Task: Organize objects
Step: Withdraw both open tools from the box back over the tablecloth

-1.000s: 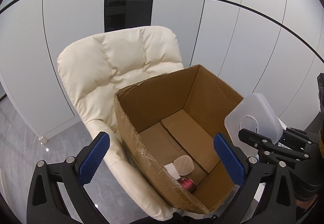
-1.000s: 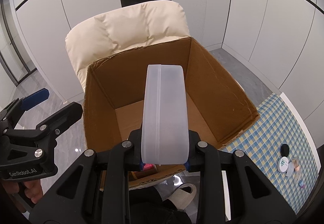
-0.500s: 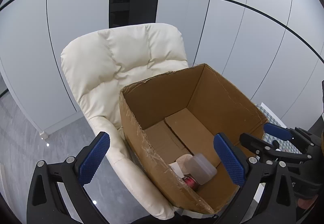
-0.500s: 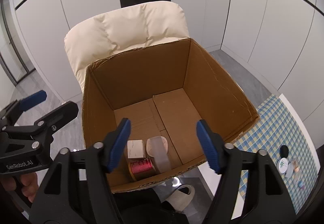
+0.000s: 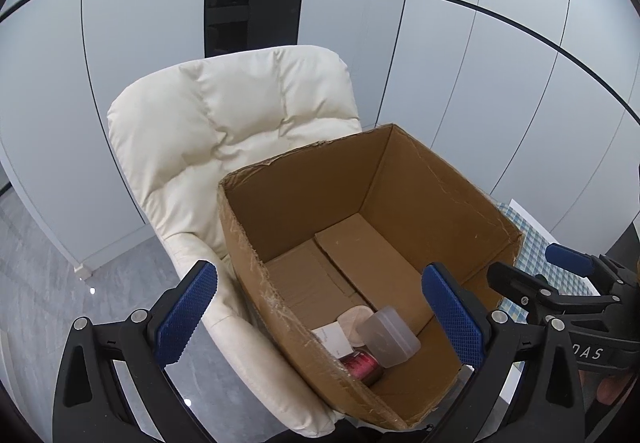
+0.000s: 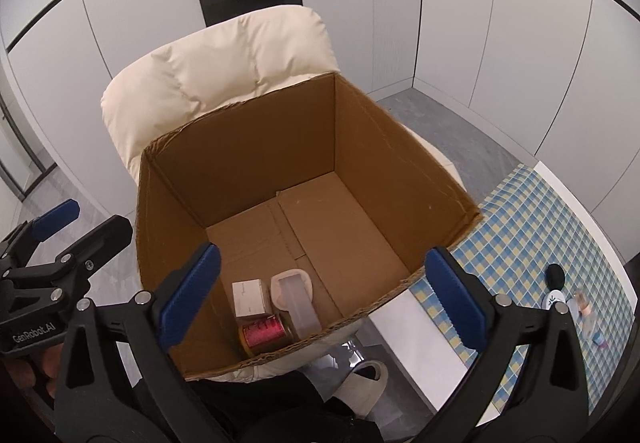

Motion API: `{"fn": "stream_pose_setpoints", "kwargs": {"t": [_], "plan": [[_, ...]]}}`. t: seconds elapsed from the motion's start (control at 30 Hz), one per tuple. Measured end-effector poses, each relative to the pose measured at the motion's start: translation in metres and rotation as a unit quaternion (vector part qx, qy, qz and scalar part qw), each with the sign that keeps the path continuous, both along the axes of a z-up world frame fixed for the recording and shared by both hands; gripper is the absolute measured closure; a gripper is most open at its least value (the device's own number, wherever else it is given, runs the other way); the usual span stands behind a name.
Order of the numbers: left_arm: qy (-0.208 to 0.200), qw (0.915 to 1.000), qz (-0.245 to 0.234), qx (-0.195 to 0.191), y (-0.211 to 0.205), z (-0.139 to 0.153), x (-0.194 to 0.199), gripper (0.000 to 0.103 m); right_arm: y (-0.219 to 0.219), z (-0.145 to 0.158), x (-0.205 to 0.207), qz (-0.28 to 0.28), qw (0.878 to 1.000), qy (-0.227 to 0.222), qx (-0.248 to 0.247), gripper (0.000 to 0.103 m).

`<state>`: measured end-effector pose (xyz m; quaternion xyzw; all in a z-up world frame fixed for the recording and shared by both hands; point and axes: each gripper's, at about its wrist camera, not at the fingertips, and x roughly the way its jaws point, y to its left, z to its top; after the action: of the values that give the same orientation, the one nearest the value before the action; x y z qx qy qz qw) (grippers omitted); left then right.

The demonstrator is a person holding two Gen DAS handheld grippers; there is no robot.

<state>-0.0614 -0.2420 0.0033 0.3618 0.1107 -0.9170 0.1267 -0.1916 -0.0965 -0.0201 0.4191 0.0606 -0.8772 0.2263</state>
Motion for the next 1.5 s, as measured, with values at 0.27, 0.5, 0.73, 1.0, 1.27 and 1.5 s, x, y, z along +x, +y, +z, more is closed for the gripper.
{"fn": "stream_pose_setpoints", "kwargs": {"t": [0.27, 0.5, 0.73, 1.0, 1.27, 1.5], "plan": [[-0.002, 0.9999, -0.01, 0.0, 0.011, -0.001, -0.008, 0.001, 0.011, 0.001, 0.001, -0.008, 1.0, 0.009, 0.004, 0.0], [-0.003, 0.9998, -0.019, 0.0, 0.021, -0.003, -0.013, 0.001, 0.023, 0.001, -0.001, -0.024, 1.0, 0.012, 0.013, 0.0], [-0.004, 0.9996, -0.027, 0.004, 0.03, -0.004, -0.019, 0.001, 0.035, 0.001, -0.001, -0.035, 0.999, 0.013, 0.014, 0.0], [0.0, 0.9991, -0.042, 0.001, 0.045, -0.003, -0.025, 0.001, 0.049, 0.002, -0.002, -0.046, 0.999, 0.014, 0.012, 0.0], [-0.001, 0.9984, -0.056, 0.002, 0.058, -0.004, -0.032, 0.001, 0.063, 0.002, -0.003, -0.058, 0.998, 0.014, 0.01, 0.0], [-0.002, 0.9976, -0.07, 0.003, 0.072, -0.005, -0.039, 0.001, 0.078, 0.001, -0.003, -0.07, 0.997, 0.013, 0.01, 0.0]]}}
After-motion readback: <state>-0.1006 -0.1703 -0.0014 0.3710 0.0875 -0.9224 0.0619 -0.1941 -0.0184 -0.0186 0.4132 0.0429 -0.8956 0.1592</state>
